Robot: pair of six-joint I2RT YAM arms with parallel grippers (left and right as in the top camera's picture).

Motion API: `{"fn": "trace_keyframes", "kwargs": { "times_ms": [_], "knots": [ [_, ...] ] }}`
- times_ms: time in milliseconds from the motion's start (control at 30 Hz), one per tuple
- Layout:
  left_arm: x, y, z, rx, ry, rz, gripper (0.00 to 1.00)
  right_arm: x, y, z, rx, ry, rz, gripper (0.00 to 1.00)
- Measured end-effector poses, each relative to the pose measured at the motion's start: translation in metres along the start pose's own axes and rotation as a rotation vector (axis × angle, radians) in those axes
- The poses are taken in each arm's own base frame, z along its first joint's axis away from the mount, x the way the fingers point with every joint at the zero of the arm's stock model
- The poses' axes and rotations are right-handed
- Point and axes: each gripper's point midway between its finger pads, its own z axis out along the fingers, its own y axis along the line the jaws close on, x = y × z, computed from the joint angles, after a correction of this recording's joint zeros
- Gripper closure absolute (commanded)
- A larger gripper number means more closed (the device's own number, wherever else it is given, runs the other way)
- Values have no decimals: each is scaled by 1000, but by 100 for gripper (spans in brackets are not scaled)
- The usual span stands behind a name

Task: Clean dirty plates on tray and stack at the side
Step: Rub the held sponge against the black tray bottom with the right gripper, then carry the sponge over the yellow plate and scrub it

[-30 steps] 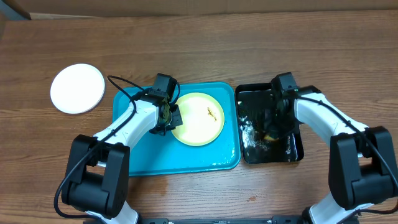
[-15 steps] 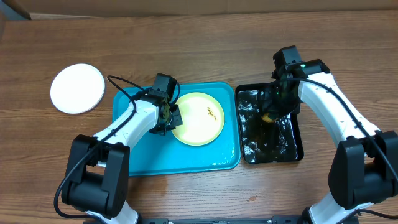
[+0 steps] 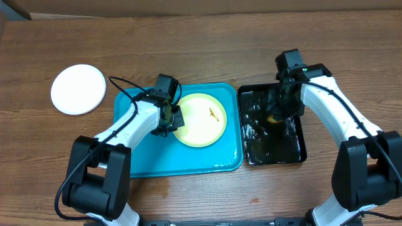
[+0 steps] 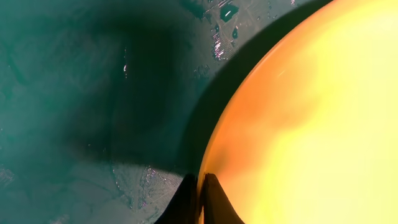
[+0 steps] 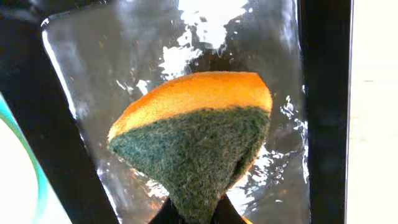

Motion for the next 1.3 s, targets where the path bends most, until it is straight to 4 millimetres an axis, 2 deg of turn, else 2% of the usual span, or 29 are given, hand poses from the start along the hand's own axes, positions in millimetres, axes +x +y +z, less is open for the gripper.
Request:
{"fn": "trace_keyframes", "kwargs": {
  "times_ms": [267,567,700,800,900,1000,1300],
  "knots": [
    [0,0,0,0,0,0,96,3,3,1,-21,12,0,96],
    [0,0,0,0,0,0,96,5,35,-3,-203,41,6,96],
    [0,0,0,0,0,0,96,3,69,-11,-373,42,-14,96],
    [0,0,0,0,0,0,96,7,103,-17,-468,32,-79,96],
    [0,0,0,0,0,0,96,16,136,-19,-494,10,-144,96],
    [0,0,0,0,1,0,96,25,160,-16,-456,-26,-187,96],
    [0,0,0,0,1,3,96,35,190,-8,-241,-228,-246,96]
  ]
}}
